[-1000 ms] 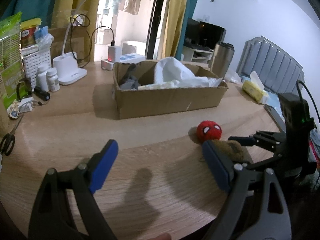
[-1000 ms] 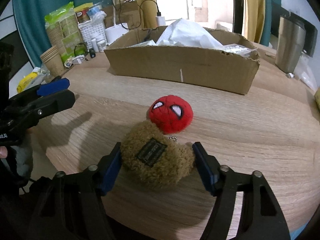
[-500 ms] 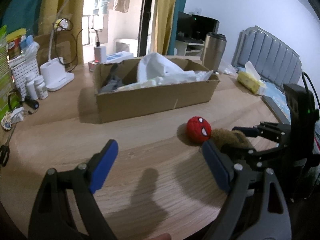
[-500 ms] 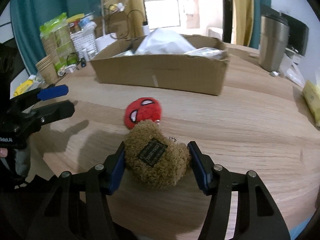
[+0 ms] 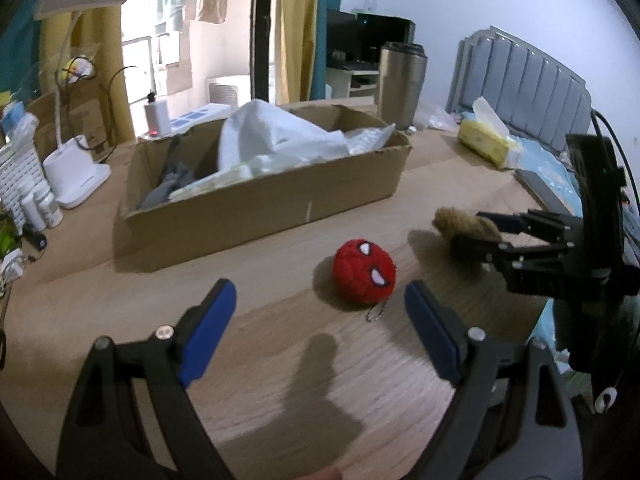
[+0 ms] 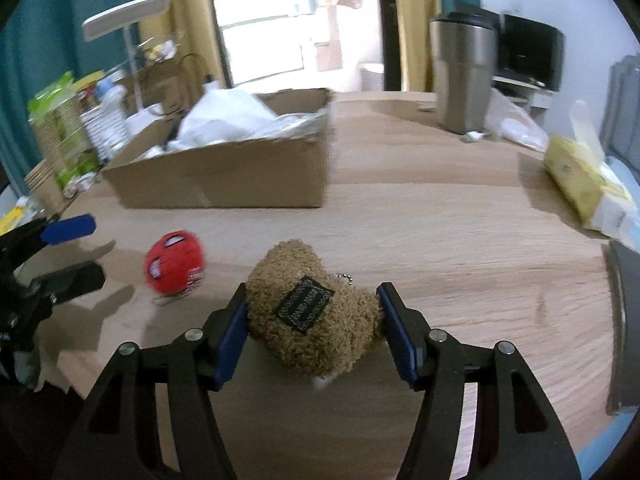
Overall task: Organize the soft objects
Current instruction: 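Grasp the brown teddy plush with the right tool while the left tool grasps the red plush ball, then lift the teddy plush in the right tool and red ball in the left tool over the box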
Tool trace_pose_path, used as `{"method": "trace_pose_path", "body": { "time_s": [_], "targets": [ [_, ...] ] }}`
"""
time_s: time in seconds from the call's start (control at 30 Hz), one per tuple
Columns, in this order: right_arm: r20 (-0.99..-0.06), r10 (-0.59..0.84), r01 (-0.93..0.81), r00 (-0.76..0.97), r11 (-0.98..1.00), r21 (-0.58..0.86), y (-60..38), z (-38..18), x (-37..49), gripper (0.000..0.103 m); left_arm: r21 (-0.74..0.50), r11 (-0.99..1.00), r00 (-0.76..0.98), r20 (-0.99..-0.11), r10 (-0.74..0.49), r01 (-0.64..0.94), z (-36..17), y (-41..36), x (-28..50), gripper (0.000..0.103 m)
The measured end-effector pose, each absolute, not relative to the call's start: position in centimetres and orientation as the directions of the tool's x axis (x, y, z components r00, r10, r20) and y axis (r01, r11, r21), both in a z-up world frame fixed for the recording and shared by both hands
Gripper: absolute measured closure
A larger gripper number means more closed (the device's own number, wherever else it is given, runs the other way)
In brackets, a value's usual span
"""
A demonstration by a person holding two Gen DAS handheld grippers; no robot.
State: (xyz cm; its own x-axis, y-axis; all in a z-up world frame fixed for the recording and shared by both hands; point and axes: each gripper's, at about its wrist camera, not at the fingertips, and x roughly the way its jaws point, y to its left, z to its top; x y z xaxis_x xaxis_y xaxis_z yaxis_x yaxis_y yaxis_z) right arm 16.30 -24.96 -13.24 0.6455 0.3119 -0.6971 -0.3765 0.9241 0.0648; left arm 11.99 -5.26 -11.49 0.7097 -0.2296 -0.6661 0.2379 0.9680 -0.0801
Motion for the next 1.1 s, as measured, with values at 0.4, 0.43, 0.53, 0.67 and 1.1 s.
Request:
{"method": "trace_pose_path", "body": {
  "time_s": [0.4, 0.43, 0.53, 0.67, 1.1],
  "targets": [
    [-0.672, 0.341, -0.364, 0.657, 0.925, 0.114, -26.7, -13.5, 16.3, 0.028, -0.002, 0.960, 0.678, -0.707, -0.199, 0.279, -12.5, -9.0, 15.0, 0.016],
    [-0.671, 0.343, -0.364, 0.657, 0.924, 0.117, -26.8, -13.5, 16.3, 0.028, 0.000, 0.959, 0.675, -0.710, -0.199, 0.283, -12.6, -9.2, 15.2, 0.016],
    [-0.666, 0.347, -0.361, 0.661, 0.924, 0.123, -27.2, -13.5, 16.3, 0.027, 0.006, 0.955, 0.672, -0.713, -0.203, 0.295, -12.7, -9.8, 15.4, 0.017],
    [-0.664, 0.351, -0.358, 0.660, 0.924, 0.133, -27.2, -13.6, 16.4, 0.027, 0.027, 0.955, 0.656, -0.733, -0.182, 0.296, -13.2, -10.4, 15.8, 0.040],
    [-0.664, 0.384, -0.390, 0.642, 0.909, 0.149, -26.6, -13.9, 16.3, 0.027, 0.031, 0.948, 0.645, -0.740, -0.193, 0.318, -13.4, -10.9, 15.7, 0.063]
  ]
}}
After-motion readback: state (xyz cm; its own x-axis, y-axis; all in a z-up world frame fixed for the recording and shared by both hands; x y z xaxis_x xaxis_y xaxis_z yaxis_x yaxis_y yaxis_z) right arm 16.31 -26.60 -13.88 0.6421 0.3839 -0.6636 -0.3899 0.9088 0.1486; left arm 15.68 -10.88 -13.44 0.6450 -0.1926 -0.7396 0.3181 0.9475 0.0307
